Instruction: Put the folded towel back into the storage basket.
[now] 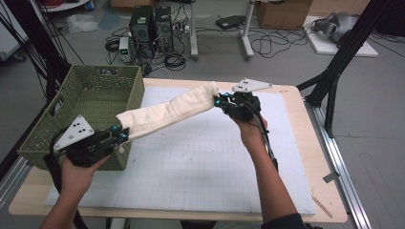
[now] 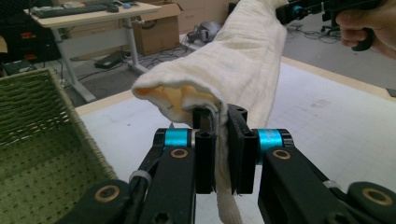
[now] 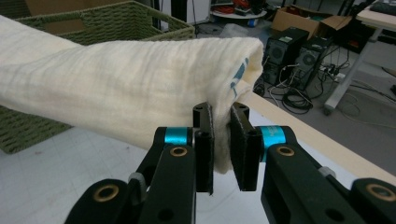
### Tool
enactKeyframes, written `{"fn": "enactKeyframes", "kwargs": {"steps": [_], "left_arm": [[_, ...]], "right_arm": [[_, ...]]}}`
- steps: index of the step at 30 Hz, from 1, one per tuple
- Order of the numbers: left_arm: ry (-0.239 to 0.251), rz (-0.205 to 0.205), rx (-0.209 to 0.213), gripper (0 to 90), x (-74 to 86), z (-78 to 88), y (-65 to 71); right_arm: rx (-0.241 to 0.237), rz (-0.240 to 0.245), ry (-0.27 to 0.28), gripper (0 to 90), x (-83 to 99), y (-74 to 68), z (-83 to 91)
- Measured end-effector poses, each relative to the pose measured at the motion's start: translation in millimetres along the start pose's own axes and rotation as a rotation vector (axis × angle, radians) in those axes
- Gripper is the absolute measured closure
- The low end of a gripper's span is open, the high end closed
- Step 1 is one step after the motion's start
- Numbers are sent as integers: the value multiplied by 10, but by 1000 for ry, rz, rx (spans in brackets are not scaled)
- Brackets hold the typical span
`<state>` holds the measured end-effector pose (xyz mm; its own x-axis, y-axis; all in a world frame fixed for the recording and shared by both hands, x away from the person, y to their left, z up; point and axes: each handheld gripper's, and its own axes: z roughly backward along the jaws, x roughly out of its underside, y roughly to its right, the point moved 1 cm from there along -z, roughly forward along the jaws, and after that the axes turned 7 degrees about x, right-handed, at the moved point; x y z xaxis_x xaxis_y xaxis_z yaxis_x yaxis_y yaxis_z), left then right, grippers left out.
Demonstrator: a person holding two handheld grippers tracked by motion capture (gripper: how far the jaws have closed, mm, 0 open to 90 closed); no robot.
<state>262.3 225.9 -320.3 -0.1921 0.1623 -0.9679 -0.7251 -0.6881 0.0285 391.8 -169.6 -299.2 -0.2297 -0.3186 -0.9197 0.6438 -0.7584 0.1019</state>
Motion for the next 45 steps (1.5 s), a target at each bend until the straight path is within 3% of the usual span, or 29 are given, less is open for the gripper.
{"fn": "enactKeyframes", "kwargs": {"steps": [13, 27, 45], "left_arm": [[32, -3, -71, 822, 23, 349, -135], [39, -14, -142, 822, 79, 623, -224], [26, -2, -310, 822, 194, 1042, -462]], "right_arm": [[-33, 66, 2, 813, -460, -261, -486], [-80, 85, 7, 813, -845, -518, -924], [-150, 141, -13, 813, -1257, -1036, -1668]]}}
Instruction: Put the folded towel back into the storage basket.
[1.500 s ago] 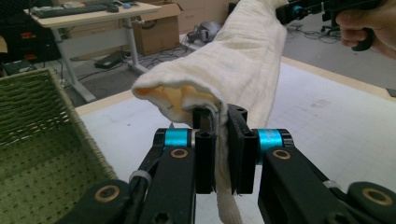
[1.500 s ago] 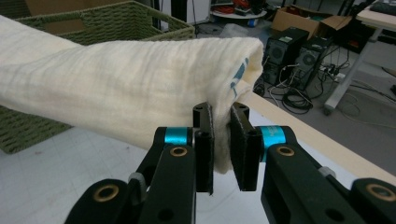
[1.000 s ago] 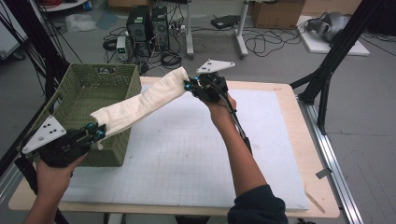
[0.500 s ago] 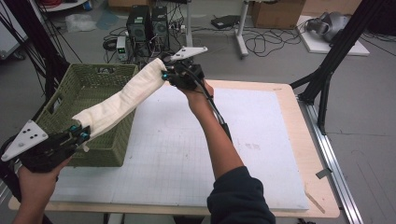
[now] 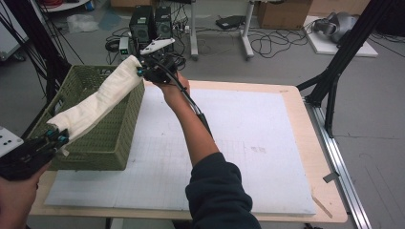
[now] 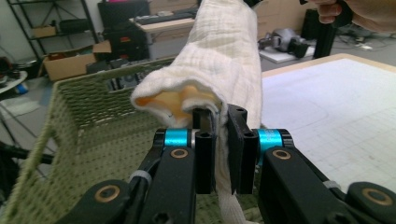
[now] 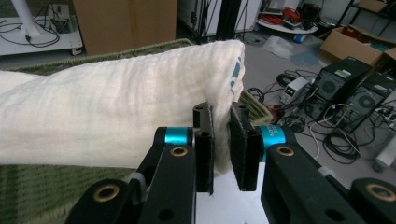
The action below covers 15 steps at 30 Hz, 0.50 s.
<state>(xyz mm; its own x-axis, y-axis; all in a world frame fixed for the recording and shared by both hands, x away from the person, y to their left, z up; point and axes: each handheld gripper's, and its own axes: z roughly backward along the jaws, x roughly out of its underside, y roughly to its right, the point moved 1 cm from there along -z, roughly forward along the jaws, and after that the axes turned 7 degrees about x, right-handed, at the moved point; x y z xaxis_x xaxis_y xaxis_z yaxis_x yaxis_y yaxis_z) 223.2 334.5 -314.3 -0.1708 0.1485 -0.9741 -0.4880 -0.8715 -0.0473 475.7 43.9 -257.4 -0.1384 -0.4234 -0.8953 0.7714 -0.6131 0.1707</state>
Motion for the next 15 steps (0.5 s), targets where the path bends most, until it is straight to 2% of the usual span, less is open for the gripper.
{"fn": "enactKeyframes", "kwargs": {"steps": [9, 15], "left_arm": [[-15, 14, -50, 821, 54, 53, -156], [-32, 16, -78, 822, 80, 51, -233]], "right_arm": [[-15, 5, -18, 813, -82, -123, -343], [-21, -3, -22, 813, -111, -171, -491]]}}
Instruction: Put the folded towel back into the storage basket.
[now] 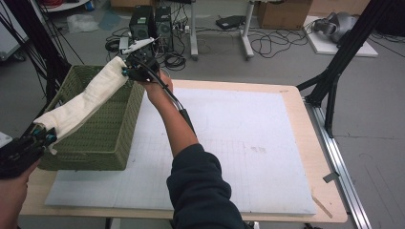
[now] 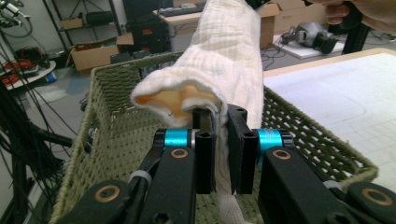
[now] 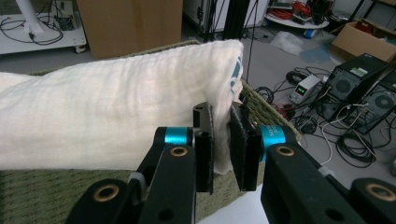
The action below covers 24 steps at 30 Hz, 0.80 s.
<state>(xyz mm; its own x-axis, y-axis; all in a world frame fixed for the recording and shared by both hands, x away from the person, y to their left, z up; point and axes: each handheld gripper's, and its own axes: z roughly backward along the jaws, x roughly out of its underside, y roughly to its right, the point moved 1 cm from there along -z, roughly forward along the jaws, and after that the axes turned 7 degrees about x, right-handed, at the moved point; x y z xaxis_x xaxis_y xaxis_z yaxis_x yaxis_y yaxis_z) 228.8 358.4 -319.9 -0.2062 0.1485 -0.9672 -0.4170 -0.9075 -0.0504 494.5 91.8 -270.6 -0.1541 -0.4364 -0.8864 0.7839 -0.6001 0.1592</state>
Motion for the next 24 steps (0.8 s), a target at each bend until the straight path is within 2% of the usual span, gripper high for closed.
{"fn": "enactKeyframes", "kwargs": {"steps": [10, 19, 24], "left_arm": [[-10, 14, -38, 822, 17, 5, -138], [-25, 28, -68, 821, 48, 9, -285], [-62, 44, -75, 799, 74, -43, -369]], "right_arm": [[-2, -8, 0, 813, -72, -59, -167], [-4, 8, 4, 812, -145, -152, -326], [12, 11, -6, 791, -130, -183, -409]]}}
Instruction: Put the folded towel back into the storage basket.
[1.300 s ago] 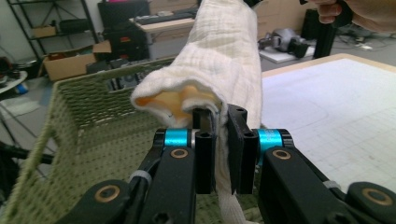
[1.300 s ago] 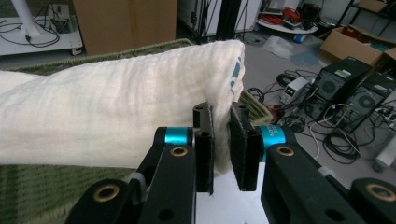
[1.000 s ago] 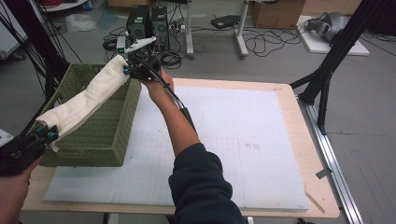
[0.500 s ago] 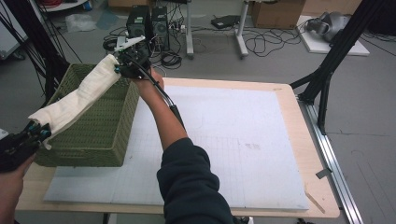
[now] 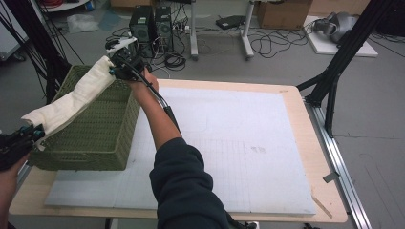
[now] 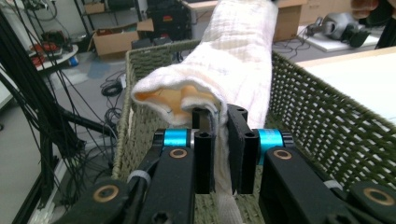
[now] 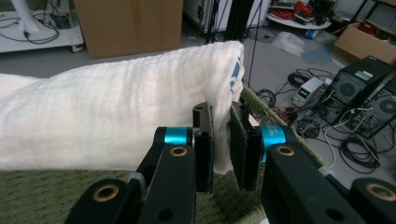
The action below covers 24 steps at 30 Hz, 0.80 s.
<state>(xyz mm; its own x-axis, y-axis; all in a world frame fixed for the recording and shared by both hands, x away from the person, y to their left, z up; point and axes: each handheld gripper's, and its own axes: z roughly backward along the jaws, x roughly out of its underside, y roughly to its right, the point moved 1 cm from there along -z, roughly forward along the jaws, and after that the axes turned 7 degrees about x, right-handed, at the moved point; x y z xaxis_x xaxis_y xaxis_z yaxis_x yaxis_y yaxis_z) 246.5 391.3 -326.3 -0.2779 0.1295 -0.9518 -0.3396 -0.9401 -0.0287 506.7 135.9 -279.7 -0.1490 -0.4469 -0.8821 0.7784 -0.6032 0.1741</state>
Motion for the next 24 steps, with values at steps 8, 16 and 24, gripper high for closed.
{"fn": "enactKeyframes", "kwargs": {"steps": [8, 16, 24], "left_arm": [[57, 38, -52, 361, -27, 110, -54], [105, 36, 20, 346, -80, 140, 112], [113, 133, 128, 217, -67, -65, 330]], "right_arm": [[46, 15, -14, 576, 33, 1, 13], [7, 22, 1, 507, 102, 102, 319], [-9, -12, 4, 294, 354, 272, 750]]}}
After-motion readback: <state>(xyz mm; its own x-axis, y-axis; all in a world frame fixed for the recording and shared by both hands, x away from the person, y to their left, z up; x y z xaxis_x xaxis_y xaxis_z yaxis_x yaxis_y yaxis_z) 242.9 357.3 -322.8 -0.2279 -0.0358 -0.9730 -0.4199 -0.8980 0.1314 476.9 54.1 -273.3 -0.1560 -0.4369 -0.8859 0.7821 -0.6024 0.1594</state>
